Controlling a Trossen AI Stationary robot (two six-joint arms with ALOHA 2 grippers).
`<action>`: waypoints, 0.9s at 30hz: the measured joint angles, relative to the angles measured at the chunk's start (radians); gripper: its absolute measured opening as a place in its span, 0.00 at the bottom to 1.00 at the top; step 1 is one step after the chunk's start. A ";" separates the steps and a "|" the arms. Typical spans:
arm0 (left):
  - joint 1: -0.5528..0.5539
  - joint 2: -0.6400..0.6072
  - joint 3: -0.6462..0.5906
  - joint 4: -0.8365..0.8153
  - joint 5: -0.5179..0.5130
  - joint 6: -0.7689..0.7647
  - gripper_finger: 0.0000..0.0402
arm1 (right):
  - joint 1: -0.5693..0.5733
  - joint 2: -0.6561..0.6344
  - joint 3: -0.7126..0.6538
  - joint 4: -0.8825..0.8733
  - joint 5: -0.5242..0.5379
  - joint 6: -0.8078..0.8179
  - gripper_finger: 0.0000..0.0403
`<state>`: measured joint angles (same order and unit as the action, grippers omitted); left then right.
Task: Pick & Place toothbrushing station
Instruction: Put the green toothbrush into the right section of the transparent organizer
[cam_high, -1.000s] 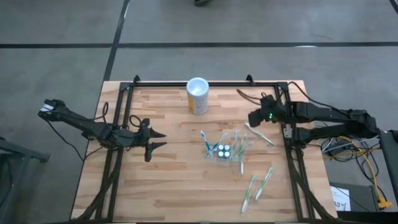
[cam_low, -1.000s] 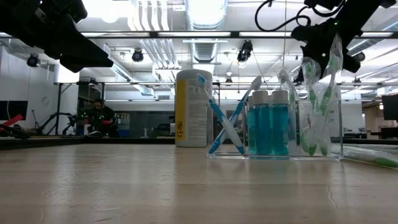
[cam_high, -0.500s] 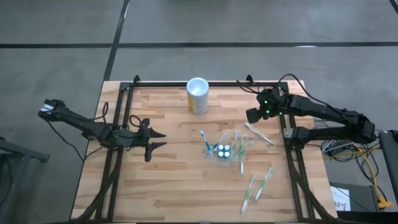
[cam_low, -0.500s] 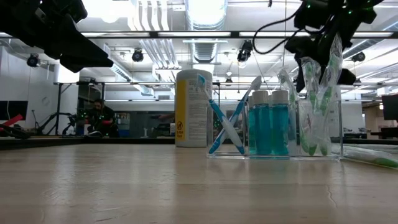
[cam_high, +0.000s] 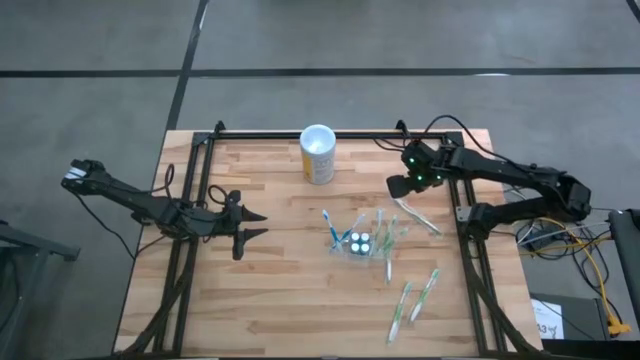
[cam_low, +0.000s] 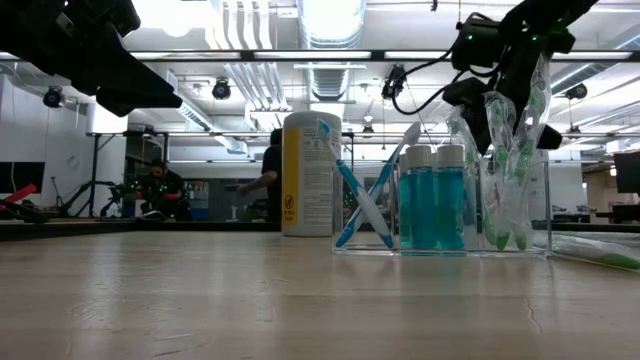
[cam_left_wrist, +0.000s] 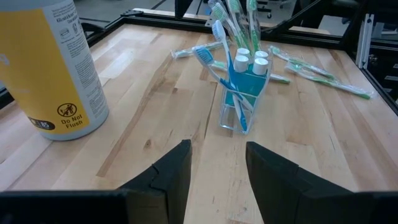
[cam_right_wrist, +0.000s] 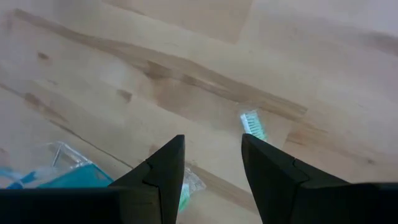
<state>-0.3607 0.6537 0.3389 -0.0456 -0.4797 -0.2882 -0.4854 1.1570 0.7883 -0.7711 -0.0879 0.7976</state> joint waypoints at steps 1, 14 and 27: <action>0.000 0.000 0.000 0.000 0.000 0.000 0.39 | 0.000 0.010 0.004 -0.002 0.000 0.015 0.39; 0.000 0.000 0.000 0.000 0.000 0.000 0.39 | 0.000 0.034 0.039 0.000 0.009 0.019 0.39; 0.000 0.000 0.000 0.000 0.000 0.000 0.39 | -0.001 0.033 0.065 0.000 0.036 0.033 0.39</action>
<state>-0.3606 0.6537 0.3389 -0.0456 -0.4797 -0.2882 -0.4863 1.1897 0.8532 -0.7714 -0.0520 0.8305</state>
